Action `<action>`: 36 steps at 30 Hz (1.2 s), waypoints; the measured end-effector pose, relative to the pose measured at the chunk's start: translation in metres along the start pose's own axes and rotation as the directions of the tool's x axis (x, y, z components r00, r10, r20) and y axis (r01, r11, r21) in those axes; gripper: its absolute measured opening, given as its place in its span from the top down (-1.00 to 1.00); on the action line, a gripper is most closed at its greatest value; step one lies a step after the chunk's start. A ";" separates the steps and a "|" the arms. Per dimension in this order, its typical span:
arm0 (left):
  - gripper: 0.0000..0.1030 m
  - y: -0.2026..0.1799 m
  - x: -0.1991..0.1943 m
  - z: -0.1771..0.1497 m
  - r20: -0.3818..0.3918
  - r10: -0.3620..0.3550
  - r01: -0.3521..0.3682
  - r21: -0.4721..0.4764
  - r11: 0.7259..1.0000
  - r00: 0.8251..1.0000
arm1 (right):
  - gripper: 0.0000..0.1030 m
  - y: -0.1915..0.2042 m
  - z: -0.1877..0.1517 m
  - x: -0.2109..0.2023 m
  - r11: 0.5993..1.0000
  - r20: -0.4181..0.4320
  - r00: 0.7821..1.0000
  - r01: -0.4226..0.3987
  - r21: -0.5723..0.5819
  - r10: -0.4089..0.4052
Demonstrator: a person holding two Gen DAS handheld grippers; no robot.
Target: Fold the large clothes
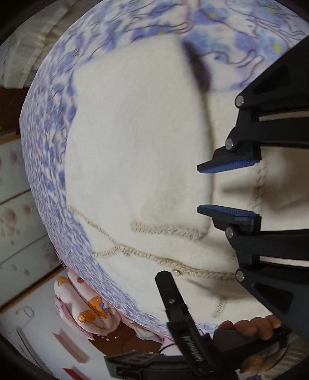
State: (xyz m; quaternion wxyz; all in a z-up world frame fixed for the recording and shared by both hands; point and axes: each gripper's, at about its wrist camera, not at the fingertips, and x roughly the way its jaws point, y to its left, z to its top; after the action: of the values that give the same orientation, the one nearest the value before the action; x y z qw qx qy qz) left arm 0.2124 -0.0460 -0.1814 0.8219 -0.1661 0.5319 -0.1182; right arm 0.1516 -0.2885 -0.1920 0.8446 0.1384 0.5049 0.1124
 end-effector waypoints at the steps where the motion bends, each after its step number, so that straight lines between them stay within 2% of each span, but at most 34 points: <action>1: -0.63 -0.002 0.008 -0.001 -0.027 -0.045 0.044 -0.019 0.999 0.999 | 0.46 -0.009 -0.004 -0.005 0.999 0.003 1.000 -0.010 0.030 0.010; 3: -0.62 -0.004 0.024 -0.003 -0.069 -0.098 0.094 -0.055 0.994 0.993 | 0.45 -0.021 -0.012 -0.009 0.996 0.011 0.999 -0.033 0.082 0.033; 7: -0.62 -0.009 0.049 -0.009 -0.118 -0.111 0.102 -0.079 0.992 0.987 | 0.41 -0.036 -0.023 -0.015 0.987 0.016 0.999 -0.043 0.152 0.041; 15: -0.62 -0.022 0.066 -0.006 -0.121 -0.040 0.040 -0.002 0.999 0.992 | 0.41 -0.040 -0.027 -0.006 0.983 -0.006 0.999 -0.052 0.176 0.054; 20: -0.57 -0.032 0.070 -0.008 -0.128 -0.037 0.044 0.053 0.998 0.991 | 0.41 -0.036 -0.030 -0.004 0.983 -0.012 0.998 -0.061 0.175 0.065; 22: -0.25 -0.035 0.069 -0.010 -0.143 -0.047 0.058 0.075 0.996 0.989 | 0.41 -0.036 -0.031 -0.004 0.982 -0.012 0.997 -0.071 0.177 0.074; 24: -0.19 -0.039 0.072 -0.012 -0.158 -0.043 0.057 0.090 0.994 0.987 | 0.41 -0.038 -0.030 -0.003 0.981 -0.015 0.997 -0.070 0.178 0.074; 26: 0.01 -0.041 0.072 -0.012 -0.153 -0.026 0.043 0.104 0.994 0.988 | 0.40 -0.039 -0.030 -0.003 0.980 -0.014 0.997 -0.074 0.182 0.078; 27: 0.39 -0.041 0.073 -0.012 -0.154 -0.018 0.035 0.112 0.993 0.988 | 0.40 -0.039 -0.031 -0.004 0.980 -0.013 0.997 -0.075 0.184 0.079; 28: 0.60 -0.040 0.074 -0.012 -0.166 -0.019 0.039 0.116 0.992 0.986 | 0.40 -0.039 -0.031 -0.004 0.980 -0.013 0.997 -0.077 0.186 0.081; 30: 0.68 -0.040 0.073 -0.012 -0.174 -0.036 0.056 0.111 0.992 0.984 | 0.40 -0.041 -0.033 -0.004 0.979 -0.011 0.996 -0.080 0.185 0.083; 32: 0.71 -0.046 0.067 -0.011 -0.160 -0.012 0.034 0.137 0.990 0.987 | 0.40 -0.041 -0.034 -0.005 0.980 -0.012 0.997 -0.076 0.182 0.080; 34: 0.73 -0.058 0.055 -0.004 -0.124 0.024 0.000 0.191 0.982 0.992 | 0.41 -0.041 -0.034 -0.006 0.981 -0.013 0.997 -0.069 0.180 0.073; 36: 0.73 -0.072 0.033 0.009 -0.059 0.026 -0.011 0.248 0.969 0.998 | 0.40 -0.041 -0.034 -0.007 0.982 -0.011 0.998 -0.062 0.177 0.064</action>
State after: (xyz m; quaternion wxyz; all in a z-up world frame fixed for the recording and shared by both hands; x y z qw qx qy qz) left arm 0.2323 -0.1224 -0.1766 0.8206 -0.0534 0.5395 -0.1811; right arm 0.1200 -0.3251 -0.2156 0.8207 0.2278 0.5152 0.0949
